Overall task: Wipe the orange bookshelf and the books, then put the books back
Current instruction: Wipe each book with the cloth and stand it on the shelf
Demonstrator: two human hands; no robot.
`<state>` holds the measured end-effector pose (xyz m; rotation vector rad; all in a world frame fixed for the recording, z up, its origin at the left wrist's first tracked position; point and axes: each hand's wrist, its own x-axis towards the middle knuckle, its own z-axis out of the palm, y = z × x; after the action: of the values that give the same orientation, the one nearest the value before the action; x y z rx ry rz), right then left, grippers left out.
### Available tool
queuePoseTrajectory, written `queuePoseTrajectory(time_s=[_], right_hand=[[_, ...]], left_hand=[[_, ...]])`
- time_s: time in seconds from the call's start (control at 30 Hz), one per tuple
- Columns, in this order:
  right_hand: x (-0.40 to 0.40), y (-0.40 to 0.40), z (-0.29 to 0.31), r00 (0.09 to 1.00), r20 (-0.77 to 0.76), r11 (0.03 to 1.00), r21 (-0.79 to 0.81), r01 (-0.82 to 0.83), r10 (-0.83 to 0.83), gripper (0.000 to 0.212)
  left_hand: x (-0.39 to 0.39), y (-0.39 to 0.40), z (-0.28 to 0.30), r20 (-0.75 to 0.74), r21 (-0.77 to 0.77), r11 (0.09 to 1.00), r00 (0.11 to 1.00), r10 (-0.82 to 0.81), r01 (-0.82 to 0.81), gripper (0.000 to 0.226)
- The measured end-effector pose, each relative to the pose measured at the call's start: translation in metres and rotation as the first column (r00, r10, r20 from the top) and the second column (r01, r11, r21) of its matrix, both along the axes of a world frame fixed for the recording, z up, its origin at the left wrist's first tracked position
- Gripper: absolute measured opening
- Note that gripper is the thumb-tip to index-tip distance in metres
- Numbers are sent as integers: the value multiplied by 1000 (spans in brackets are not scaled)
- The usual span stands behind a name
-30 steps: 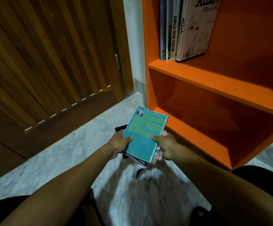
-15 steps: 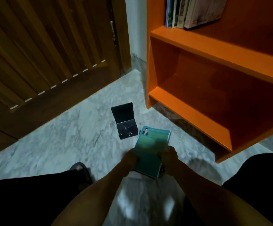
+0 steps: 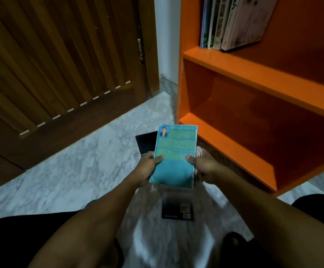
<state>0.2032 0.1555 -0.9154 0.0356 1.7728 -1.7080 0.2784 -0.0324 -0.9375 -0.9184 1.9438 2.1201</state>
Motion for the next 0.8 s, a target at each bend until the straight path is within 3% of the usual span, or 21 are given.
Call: queuePoseTrajectory(time_s=[0.1,0.13,0.23,0.3,0.4,0.47,0.53,0.63,0.73,0.8], right_hand=[[-21,-4,38,999,-10,998,39,-47,47,59],[-25,-4,53,998,-36,999,20,-50,51,60],[-35,-5,89,998,-66,995,-93,16,-23,48],[-36,-3,113,994,1,972,-208,109,-111,36],[-39,0,138,954,163,881,-370,295,-251,36],[-38,2,155,930,158,816,-448,366,-331,37],[-39,1,164,901,-12,816,-428,387,-434,39],[-37,-3,172,751,-405,843,-380,380,-521,36],[-34,-11,174,620,-688,923,-334,191,-378,30],[-36,-18,164,539,-817,977,-146,152,-206,31]], left_hand=[[-15,-7,47,-109,-4,1000,994,18,-18,22],[-18,-8,63,-147,-12,1000,989,25,-27,23],[-24,-9,112,-250,-51,997,967,42,-56,22],[-23,-9,144,-314,-85,993,948,45,-76,22],[-15,-15,182,-373,-152,984,927,33,-96,18],[-6,-20,199,-386,-159,983,922,23,-91,17],[2,-27,206,-376,-174,981,926,15,-86,19],[8,-30,209,-339,-192,980,940,-24,-44,25],[7,-19,208,-297,-198,980,951,-88,29,28],[6,-8,207,-296,-199,978,948,-113,55,27]])
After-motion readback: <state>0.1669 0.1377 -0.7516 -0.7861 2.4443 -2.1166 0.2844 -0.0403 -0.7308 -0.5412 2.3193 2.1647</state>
